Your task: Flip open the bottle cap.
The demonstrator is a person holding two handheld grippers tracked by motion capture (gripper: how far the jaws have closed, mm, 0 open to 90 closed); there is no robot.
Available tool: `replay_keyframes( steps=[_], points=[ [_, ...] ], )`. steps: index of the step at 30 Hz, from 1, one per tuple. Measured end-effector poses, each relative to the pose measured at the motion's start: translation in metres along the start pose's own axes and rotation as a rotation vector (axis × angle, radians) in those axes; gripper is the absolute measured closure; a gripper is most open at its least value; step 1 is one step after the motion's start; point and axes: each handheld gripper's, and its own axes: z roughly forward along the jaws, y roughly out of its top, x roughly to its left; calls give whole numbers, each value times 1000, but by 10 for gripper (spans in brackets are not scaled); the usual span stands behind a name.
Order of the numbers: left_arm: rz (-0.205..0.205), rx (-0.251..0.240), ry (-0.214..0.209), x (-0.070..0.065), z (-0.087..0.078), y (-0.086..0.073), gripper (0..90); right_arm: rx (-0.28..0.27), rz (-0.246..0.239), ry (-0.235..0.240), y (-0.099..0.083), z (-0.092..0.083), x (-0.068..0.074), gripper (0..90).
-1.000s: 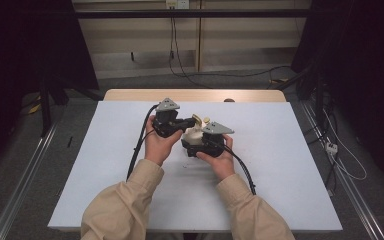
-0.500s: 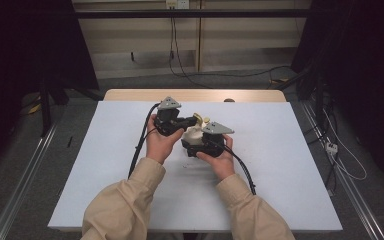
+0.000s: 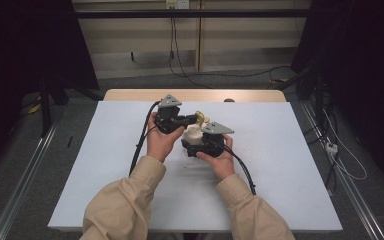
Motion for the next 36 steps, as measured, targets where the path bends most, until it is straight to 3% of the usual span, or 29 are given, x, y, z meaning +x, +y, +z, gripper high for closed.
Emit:
replay_keyframes(
  steps=[12,21,25,27,29,31,36],
  points=[
    [-5,-2,-4,4,-6,-1,900,4,4,-1,0,0,0,57],
    [-15,-14,-5,8,-14,-11,796,10,21,-5,1,-1,0,50],
    [-26,-9,5,9,-21,-15,672,19,32,1,1,-3,-1,44],
    [-36,-8,1,9,-25,-18,536,30,44,4,2,-5,-1,40],
    [-28,-8,3,10,-28,-22,486,46,43,6,2,-6,-1,27],
    [-25,-6,14,11,-30,-27,368,60,50,15,0,-7,-3,33],
    [-42,-10,16,16,-39,-41,261,60,29,9,-1,-17,-1,49]
  ],
)
